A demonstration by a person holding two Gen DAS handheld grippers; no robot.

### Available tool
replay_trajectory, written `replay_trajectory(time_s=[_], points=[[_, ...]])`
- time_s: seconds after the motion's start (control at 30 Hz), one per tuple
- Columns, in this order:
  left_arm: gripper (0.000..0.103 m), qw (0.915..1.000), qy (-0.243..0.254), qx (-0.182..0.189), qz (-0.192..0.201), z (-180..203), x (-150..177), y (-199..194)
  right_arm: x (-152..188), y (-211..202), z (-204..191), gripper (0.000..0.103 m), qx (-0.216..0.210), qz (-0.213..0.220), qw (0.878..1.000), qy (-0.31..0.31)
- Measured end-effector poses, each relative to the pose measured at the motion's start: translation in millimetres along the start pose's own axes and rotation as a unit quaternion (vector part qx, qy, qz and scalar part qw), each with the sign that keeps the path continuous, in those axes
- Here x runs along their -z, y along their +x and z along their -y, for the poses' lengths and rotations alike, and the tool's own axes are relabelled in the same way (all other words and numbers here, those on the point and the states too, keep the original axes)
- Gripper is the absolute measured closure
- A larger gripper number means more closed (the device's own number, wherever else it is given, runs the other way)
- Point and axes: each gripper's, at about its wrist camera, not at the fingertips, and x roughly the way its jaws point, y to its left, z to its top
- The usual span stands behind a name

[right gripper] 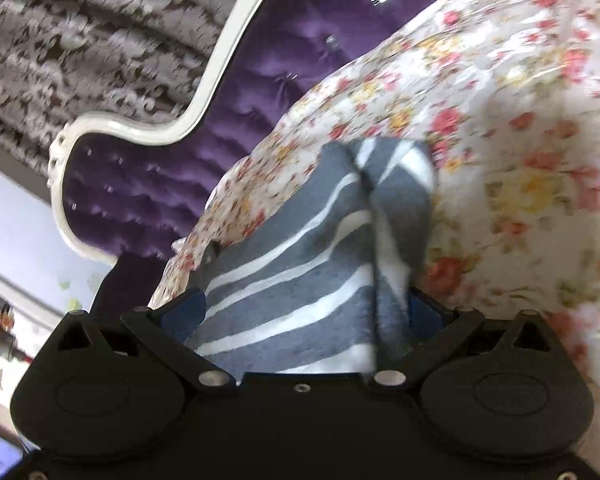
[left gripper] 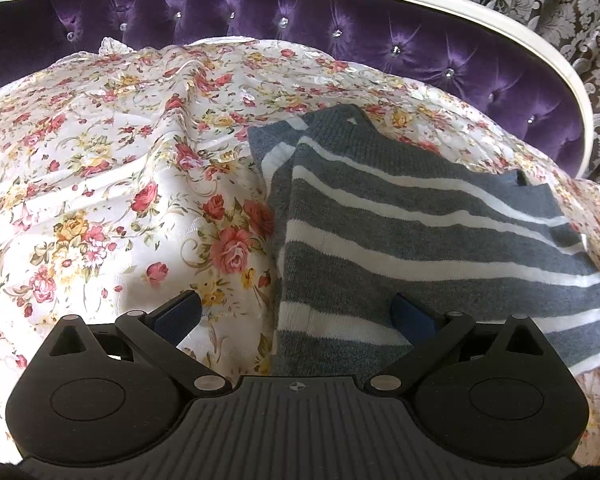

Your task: Fold small clothes

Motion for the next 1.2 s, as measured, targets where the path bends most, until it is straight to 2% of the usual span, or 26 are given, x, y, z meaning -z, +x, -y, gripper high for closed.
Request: replay_trajectory(time_s=[0.23, 0.37, 0.53, 0.63, 0.7, 0.83, 0.87, 0.9, 1.03, 1.2], points=[[0.000, 1.0000, 0.004, 0.005, -0.005, -1.0, -1.9, -0.1, -4.2, 18.1, -7.9, 0.000, -0.001, 0.008, 1.000, -0.014], [0.001, 0.9999, 0.001, 0.013, -0.009, -4.1, -3.9, -0.4, 0.2, 18.4, -11.8, 0.000, 0.012, 0.023, 1.000, -0.018], [0.001, 0.9998, 0.001, 0.014, -0.012, -3.4, -4.8, -0.7, 0.8, 17.3, -11.2, 0.000, 0.008, 0.024, 0.999, -0.032], [0.001, 0.9997, -0.004, 0.019, -0.014, -4.5, -5.9, -2.3, -0.3, 16.0, -11.0, 0.012, 0.021, 0.024, 0.999, -0.028], [0.002, 0.9996, -0.011, 0.023, -0.011, -5.3, -6.3, -4.5, 0.0, 14.5, -10.2, 0.033, 0.035, 0.025, 0.999, -0.026], [0.002, 0.9998, -0.008, 0.018, 0.010, -5.2, -8.4, -14.3, 1.1, 11.4, -8.5, 0.058, 0.072, 0.026, 0.997, -0.032], [0.002, 0.9998, -0.005, 0.012, 0.016, -4.9, -9.7, -16.6, 1.4, 10.4, -8.6, 0.072, 0.080, 0.027, 0.996, -0.034], [0.002, 0.9997, -0.001, 0.006, 0.023, -4.8, -11.0, -19.2, 2.0, 9.0, -8.9, 0.076, 0.090, 0.031, 0.995, -0.035], [0.002, 0.9992, 0.011, -0.002, 0.039, -6.7, -17.7, -28.4, 4.7, 6.1, -15.5, 0.078, 0.101, 0.046, 0.993, -0.045], [0.002, 0.9991, -0.005, 0.007, 0.042, -21.9, -27.5, -38.4, 10.8, 8.1, -40.5, 0.079, 0.136, 0.065, 0.983, -0.106]])
